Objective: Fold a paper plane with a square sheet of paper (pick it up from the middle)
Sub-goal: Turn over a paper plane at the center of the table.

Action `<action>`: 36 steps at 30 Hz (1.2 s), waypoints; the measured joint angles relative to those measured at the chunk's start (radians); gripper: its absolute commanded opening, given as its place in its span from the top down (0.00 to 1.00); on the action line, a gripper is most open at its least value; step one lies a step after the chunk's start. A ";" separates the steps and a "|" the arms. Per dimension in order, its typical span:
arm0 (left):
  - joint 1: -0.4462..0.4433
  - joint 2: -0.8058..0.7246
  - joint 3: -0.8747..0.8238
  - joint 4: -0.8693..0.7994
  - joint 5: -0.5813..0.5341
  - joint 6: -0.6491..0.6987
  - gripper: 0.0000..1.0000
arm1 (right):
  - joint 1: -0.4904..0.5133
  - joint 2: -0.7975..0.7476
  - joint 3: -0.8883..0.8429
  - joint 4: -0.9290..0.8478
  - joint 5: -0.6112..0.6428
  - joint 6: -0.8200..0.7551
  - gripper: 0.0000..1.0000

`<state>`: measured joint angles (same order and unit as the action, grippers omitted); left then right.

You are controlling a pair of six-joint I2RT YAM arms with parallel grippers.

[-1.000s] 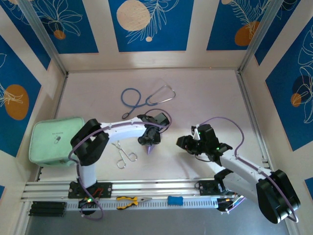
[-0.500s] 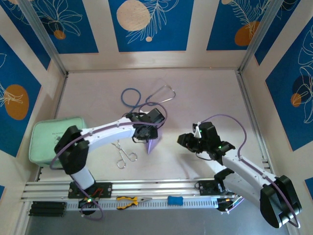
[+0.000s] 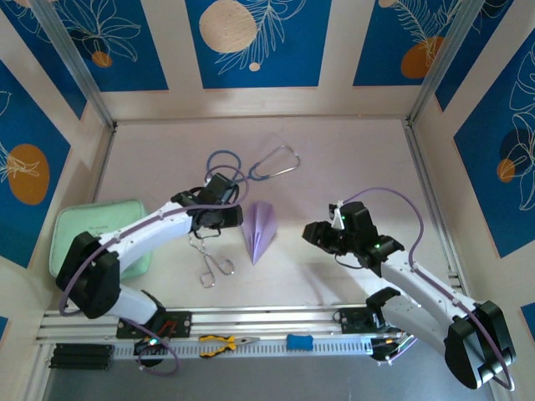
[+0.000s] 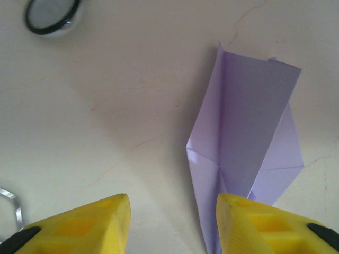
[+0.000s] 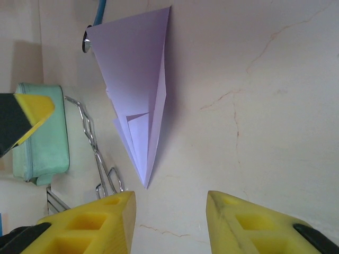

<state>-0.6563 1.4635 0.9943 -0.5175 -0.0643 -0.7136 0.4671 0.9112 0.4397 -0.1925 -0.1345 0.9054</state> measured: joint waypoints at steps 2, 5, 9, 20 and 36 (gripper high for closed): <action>0.028 0.045 0.003 0.041 0.067 0.024 0.53 | 0.000 0.012 0.000 -0.003 0.000 0.000 0.59; 0.064 0.144 0.015 0.091 0.160 0.046 0.54 | 0.003 0.030 0.002 -0.005 0.001 0.000 0.59; 0.092 0.245 0.030 0.120 0.235 0.067 0.56 | 0.011 0.046 0.006 -0.006 0.002 0.000 0.59; 0.109 0.313 0.055 0.196 0.343 0.062 0.81 | 0.017 0.084 0.008 0.000 0.002 0.000 0.59; 0.109 0.290 -0.023 0.249 0.367 -0.042 0.91 | 0.017 0.102 0.008 0.013 0.001 0.000 0.59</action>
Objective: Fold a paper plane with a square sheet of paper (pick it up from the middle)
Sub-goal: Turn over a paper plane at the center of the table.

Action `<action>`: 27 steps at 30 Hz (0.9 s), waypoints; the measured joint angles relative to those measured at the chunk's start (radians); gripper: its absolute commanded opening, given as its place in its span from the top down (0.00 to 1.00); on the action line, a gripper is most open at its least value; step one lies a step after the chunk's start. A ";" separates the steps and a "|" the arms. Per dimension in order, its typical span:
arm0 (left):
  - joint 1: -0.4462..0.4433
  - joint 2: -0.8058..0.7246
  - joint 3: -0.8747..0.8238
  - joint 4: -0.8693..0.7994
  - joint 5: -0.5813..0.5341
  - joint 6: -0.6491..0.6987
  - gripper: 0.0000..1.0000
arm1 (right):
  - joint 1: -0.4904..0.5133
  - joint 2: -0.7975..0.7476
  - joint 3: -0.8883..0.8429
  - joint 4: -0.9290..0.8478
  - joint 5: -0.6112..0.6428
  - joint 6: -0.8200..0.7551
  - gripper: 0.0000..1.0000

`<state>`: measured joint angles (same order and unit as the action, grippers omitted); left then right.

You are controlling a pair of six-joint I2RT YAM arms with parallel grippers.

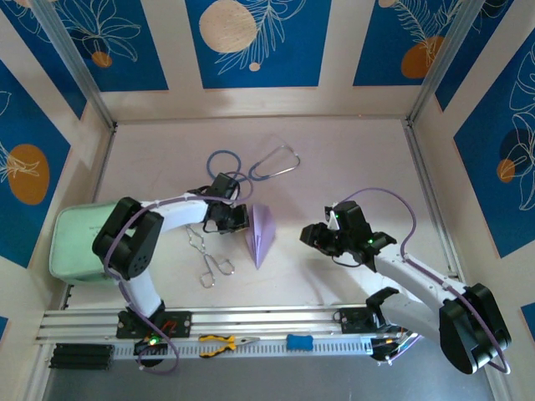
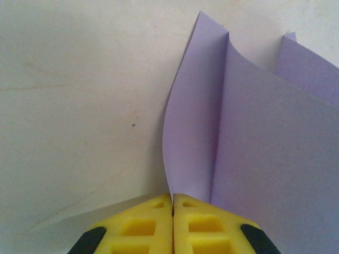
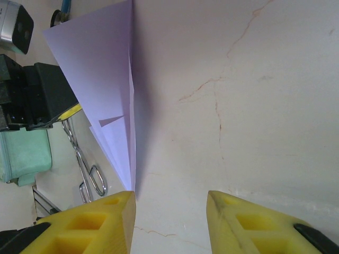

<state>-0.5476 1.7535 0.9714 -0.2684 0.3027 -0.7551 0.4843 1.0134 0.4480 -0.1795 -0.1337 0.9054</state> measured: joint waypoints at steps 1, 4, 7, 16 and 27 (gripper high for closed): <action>0.000 -0.008 -0.004 0.000 0.000 -0.006 0.90 | 0.000 0.000 0.000 0.000 0.000 0.000 0.59; 0.000 -0.030 -0.006 0.000 -0.002 -0.021 0.88 | 0.000 0.000 0.000 0.001 0.000 0.000 0.59; 0.000 -0.043 -0.006 0.000 -0.010 -0.026 0.84 | 0.000 0.000 0.000 0.007 0.000 0.000 0.59; 0.000 -0.045 -0.019 -0.001 -0.026 -0.038 0.86 | -0.008 0.000 0.000 0.008 0.000 0.000 0.59; 0.000 -0.073 -0.049 -0.002 -0.043 -0.077 0.81 | -0.014 0.000 0.000 0.008 -0.001 0.000 0.59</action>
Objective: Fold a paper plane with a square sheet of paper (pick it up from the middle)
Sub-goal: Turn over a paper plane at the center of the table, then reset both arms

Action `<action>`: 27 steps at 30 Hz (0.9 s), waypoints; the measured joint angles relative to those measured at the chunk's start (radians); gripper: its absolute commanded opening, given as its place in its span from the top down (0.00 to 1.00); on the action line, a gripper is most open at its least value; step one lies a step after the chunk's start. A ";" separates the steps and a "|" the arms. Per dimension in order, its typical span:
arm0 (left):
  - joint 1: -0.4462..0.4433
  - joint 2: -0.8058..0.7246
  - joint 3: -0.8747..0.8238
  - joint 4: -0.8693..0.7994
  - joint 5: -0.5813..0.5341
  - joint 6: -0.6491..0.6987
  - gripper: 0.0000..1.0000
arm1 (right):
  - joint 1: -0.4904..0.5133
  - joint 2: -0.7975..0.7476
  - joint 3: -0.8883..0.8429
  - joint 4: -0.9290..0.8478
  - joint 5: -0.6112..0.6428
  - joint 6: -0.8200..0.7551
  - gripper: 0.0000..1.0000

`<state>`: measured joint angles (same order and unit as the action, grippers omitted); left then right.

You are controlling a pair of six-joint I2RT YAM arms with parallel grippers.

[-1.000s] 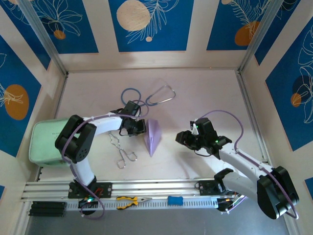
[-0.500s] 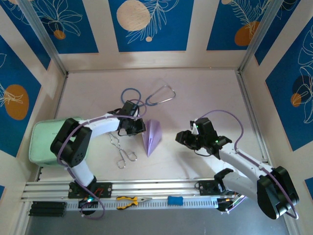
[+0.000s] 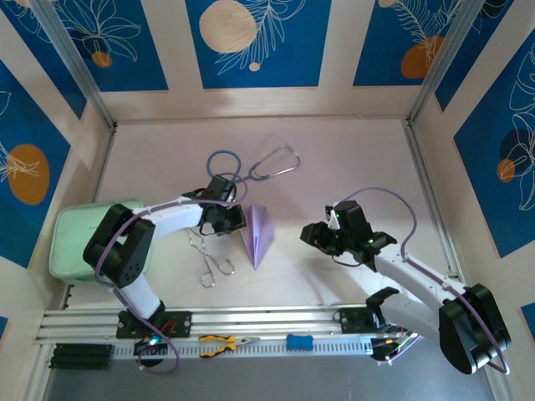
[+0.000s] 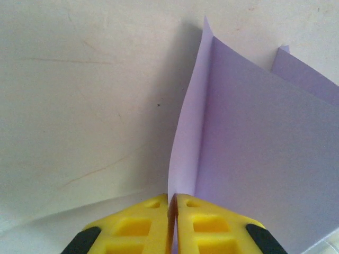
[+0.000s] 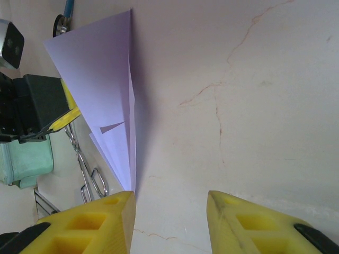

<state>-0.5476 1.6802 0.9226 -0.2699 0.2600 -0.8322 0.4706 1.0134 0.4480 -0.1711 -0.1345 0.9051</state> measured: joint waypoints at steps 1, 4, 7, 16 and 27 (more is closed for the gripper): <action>0.000 -0.002 0.000 0.000 -0.001 -0.004 0.79 | 0.000 0.000 0.000 0.000 0.000 0.000 0.59; 0.000 -0.006 0.000 -0.001 -0.006 -0.007 0.73 | -0.002 0.000 0.000 0.000 0.000 0.000 0.59; 0.000 -0.017 -0.002 -0.008 -0.018 -0.005 0.70 | -0.009 -0.001 0.000 -0.002 0.001 -0.008 0.58; 0.000 -0.176 -0.039 -0.061 -0.153 0.053 0.58 | -0.061 -0.051 0.113 -0.147 0.158 -0.122 0.41; 0.032 -0.551 -0.131 -0.036 -0.735 0.440 0.00 | -0.208 0.189 0.211 0.069 0.558 -0.645 0.15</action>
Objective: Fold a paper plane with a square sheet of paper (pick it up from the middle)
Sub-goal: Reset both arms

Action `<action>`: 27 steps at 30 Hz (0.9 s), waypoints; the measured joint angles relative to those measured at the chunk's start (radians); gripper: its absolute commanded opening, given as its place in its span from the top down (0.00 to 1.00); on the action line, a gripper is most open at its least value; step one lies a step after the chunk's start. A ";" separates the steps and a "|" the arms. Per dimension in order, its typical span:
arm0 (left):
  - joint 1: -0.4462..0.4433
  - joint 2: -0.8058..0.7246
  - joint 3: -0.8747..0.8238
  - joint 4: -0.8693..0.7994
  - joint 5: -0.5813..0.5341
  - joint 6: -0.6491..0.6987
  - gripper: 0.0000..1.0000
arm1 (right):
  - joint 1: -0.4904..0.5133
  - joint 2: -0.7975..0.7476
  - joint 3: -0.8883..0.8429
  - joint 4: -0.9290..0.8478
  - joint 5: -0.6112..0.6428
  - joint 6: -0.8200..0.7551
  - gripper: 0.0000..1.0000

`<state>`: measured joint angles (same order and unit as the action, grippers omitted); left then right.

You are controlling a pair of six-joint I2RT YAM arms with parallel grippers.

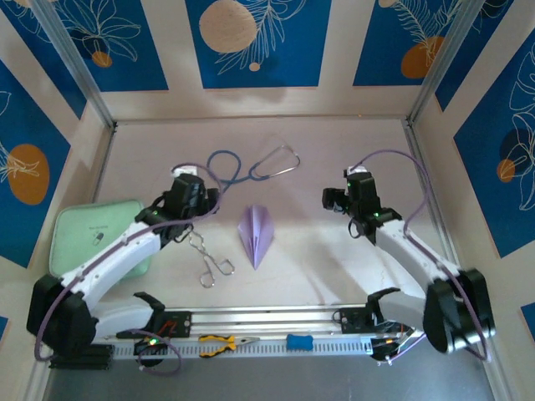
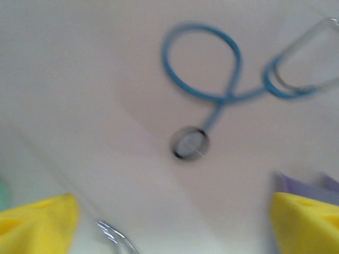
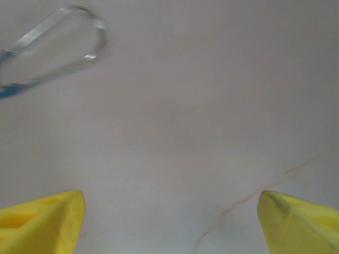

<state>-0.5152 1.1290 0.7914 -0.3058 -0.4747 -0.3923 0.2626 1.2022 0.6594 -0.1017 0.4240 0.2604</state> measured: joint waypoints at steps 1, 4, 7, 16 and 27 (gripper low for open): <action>0.021 -0.017 -0.035 0.038 -0.048 0.045 0.00 | -0.034 0.048 -0.010 0.054 -0.001 -0.029 0.15; 0.105 -0.003 -0.119 0.139 -0.124 0.156 0.00 | -0.127 0.152 -0.064 0.214 -0.050 -0.083 0.16; 0.170 0.044 -0.171 0.230 -0.123 0.237 0.01 | -0.183 0.209 -0.119 0.345 -0.123 -0.113 0.17; 0.234 0.291 -0.400 0.840 0.000 0.482 0.01 | -0.220 0.282 -0.288 0.826 -0.321 -0.196 0.09; 0.423 0.427 -0.426 1.199 0.258 0.452 0.00 | -0.254 0.326 -0.263 0.880 -0.323 -0.169 0.01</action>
<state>-0.0921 1.5562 0.3653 0.8928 -0.2169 0.0597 0.0082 1.5284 0.3965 0.7780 0.1013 0.0914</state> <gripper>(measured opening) 0.997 0.990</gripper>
